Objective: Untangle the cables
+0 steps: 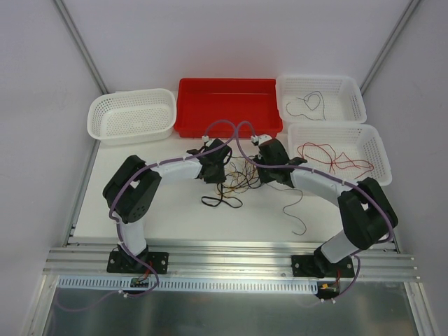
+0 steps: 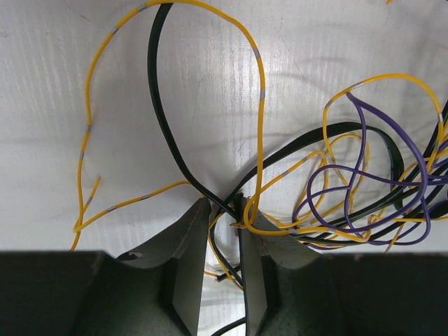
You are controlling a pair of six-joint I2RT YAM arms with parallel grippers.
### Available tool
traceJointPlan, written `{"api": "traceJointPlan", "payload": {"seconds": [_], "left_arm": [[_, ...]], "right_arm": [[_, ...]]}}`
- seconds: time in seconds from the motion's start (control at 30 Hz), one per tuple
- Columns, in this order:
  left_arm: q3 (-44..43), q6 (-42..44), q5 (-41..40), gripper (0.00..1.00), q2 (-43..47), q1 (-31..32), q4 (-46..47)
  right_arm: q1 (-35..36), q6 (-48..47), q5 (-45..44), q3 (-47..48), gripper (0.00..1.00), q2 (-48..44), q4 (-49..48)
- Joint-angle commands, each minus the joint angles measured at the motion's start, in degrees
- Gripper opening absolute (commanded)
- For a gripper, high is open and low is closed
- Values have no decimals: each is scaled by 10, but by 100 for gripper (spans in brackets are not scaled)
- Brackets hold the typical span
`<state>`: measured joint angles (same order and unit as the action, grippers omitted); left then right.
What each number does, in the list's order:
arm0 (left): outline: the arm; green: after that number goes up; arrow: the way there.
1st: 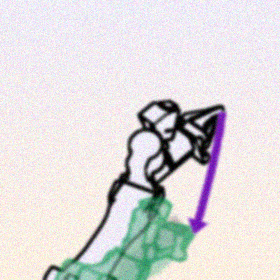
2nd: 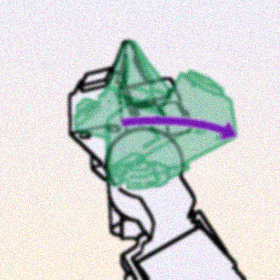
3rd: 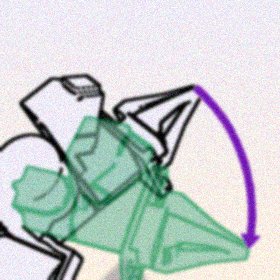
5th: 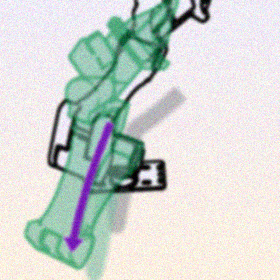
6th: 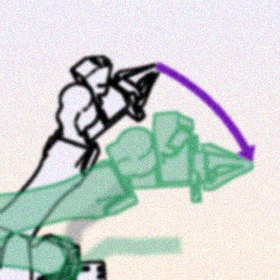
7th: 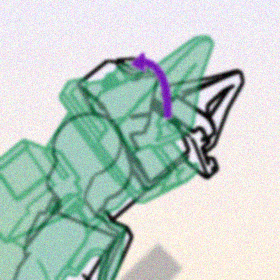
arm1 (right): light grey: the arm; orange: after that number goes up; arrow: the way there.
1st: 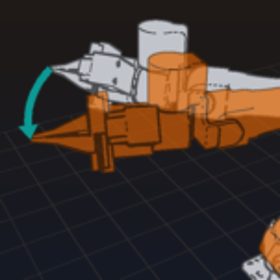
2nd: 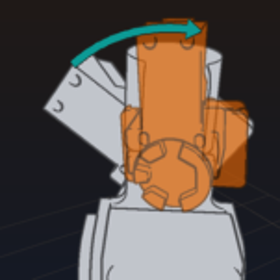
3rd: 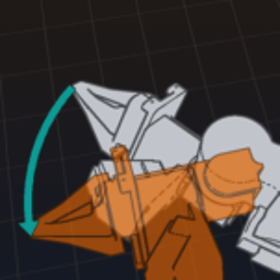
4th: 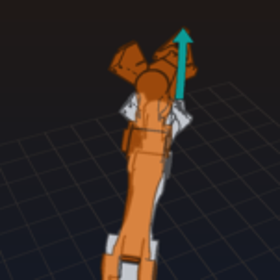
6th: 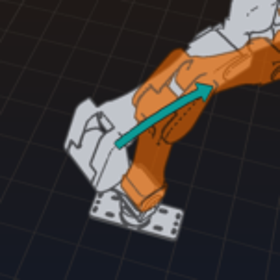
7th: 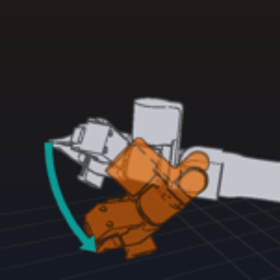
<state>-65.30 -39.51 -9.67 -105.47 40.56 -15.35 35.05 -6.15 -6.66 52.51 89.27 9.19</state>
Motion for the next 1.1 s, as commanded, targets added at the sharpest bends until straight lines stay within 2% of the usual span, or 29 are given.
{"api": "traceJointPlan", "payload": {"seconds": [0.0,0.2,0.3,0.47,0.6,0.77,1.07], "left_arm": [[20,18,-29,25,1,-9,-49],[56,19,-27,23,18,-49,-49],[75,19,-18,23,32,-69,-49],[101,19,-12,23,54,-108,-48],[124,21,-9,23,68,-132,-49],[147,22,-10,23,95,-168,-49],[171,33,-18,27,184,-218,-68]], "right_arm": [[-2,-5,-1,25,1,-26,-8],[-2,-34,2,93,1,-179,103],[-2,-66,12,172,1,-252,164],[-4,-105,45,317,1,-309,220],[-7,-108,61,365,1,-339,211],[-8,-98,117,362,1,-363,167],[-8,-50,157,256,1,-323,131]]}}
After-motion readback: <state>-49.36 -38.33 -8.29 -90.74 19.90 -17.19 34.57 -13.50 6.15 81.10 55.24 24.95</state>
